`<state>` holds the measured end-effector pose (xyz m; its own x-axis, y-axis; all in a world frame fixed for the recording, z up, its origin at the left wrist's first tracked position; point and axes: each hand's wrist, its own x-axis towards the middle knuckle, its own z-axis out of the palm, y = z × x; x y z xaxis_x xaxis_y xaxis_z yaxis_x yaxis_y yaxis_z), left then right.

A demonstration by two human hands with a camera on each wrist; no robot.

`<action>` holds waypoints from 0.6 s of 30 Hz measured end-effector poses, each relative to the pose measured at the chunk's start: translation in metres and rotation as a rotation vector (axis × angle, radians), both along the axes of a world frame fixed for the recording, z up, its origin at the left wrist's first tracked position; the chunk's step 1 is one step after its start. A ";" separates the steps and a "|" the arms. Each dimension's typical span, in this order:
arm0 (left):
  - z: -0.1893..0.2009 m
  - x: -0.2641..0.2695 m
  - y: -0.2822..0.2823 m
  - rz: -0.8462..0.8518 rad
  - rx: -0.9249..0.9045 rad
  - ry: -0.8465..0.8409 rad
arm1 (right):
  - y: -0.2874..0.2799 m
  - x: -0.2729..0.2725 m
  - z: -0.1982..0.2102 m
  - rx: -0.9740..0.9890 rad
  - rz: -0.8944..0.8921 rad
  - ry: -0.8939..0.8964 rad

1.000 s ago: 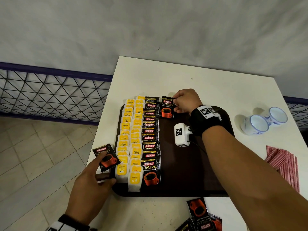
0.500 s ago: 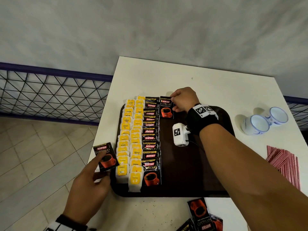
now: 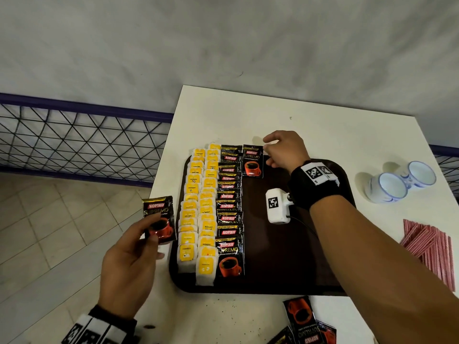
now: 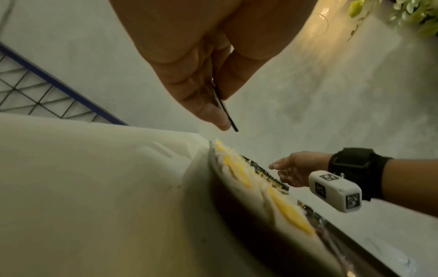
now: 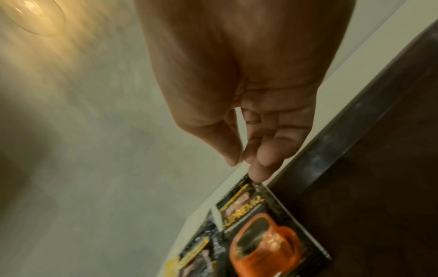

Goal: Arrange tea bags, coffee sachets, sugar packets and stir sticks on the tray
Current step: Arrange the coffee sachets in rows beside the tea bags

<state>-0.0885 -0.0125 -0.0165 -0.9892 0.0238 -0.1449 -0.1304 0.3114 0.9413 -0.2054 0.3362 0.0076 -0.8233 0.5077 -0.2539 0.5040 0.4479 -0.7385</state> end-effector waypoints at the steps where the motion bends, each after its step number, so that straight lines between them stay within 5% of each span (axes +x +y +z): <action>1: 0.001 -0.003 0.004 -0.002 0.042 0.011 | -0.005 0.005 0.004 0.006 0.020 0.026; 9: 0.021 -0.028 0.050 -0.092 0.298 -0.019 | -0.071 0.065 0.028 -0.537 0.345 -0.011; 18: 0.027 -0.031 0.081 -0.175 0.345 -0.098 | -0.072 0.082 0.038 -0.692 0.321 0.006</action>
